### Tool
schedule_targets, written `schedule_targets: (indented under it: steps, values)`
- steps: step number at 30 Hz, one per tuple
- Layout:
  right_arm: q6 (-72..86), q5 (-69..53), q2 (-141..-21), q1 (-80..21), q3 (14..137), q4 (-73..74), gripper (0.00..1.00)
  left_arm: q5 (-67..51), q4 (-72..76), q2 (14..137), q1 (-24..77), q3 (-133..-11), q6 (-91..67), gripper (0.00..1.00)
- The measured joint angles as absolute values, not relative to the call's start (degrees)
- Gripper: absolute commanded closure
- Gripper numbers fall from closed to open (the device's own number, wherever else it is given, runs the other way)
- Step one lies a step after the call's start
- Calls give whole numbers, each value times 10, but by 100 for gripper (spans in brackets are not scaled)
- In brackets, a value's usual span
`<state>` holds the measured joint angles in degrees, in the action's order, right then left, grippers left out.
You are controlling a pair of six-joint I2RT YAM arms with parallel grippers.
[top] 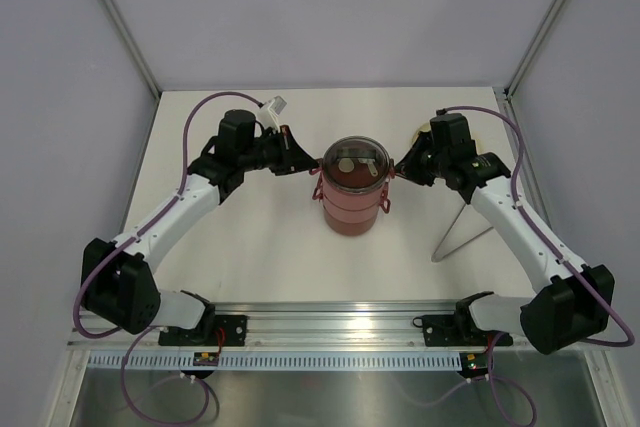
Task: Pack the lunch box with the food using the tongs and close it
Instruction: Close the fastener on the packing box.
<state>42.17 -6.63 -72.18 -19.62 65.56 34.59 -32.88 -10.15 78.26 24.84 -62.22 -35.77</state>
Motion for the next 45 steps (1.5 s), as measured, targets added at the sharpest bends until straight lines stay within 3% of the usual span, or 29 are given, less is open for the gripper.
schedule_targets:
  steps: [45]
  values:
    - [376,11,-680,-218,655,420,87,-295,-184,779,246,-664,-304,100]
